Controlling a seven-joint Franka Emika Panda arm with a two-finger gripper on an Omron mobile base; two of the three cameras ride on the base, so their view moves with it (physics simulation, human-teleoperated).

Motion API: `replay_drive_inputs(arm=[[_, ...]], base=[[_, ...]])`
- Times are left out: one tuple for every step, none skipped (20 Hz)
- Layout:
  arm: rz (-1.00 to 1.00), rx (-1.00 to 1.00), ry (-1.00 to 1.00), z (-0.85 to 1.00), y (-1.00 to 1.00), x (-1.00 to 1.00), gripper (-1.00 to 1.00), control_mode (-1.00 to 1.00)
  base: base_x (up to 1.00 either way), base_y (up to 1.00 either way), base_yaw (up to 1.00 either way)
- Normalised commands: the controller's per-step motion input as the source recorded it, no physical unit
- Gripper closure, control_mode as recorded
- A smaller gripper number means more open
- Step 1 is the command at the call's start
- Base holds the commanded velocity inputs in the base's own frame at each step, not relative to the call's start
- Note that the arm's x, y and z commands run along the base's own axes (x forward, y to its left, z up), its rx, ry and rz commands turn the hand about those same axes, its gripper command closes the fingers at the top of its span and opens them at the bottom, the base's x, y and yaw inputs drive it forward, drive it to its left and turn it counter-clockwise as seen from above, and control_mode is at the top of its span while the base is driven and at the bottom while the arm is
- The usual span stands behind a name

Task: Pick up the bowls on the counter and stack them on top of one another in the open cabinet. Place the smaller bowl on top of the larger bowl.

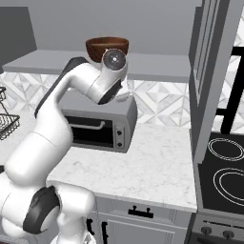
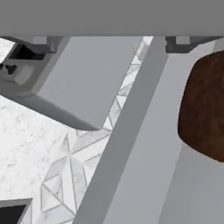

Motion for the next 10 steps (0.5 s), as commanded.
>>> replay_drive_inputs(arm=[[0.0,-0.25,0.0,-1.0,-0.35,-1.0,-1.0,-1.0],[0.0,-0.25,0.0,-1.0,-0.35,-1.0,-1.0,-1.0],[0.0,-0.24,0.0,-1.0,-0.37,-1.0,-1.0,-1.0],[0.0,-0.21,0.0,-1.0,-0.44,-1.0,-1.0,-1.0],[0.0,-0.21,0.0,-1.0,-0.49,-1.0,-1.0,-1.0],[0.0,-0.2,0.0,-1.0,-0.49,-1.0,-1.0,-1.0],[0.0,-0.22,0.0,-1.0,-0.54,-1.0,-1.0,-1.0],[0.0,-0.14,-0.06,-1.0,-0.86,-1.0,-1.0,-1.0],[0.0,-0.09,-0.39,-1.0,-1.0,-1.0,-1.0,-1.0],[0.0,-0.01,-0.67,-1.0,-0.91,-1.0,-1.0,-1.0]], base=[[0.0,0.0,0.0],[0.0,0.0,0.0],[0.0,0.0,0.0],[0.0,0.0,0.0],[0.0,0.0,0.0],[0.0,0.0,0.0],[0.0,0.0,0.0],[0.0,0.0,0.0],[0.0,0.0,0.0],[0.0,0.0,0.0]])
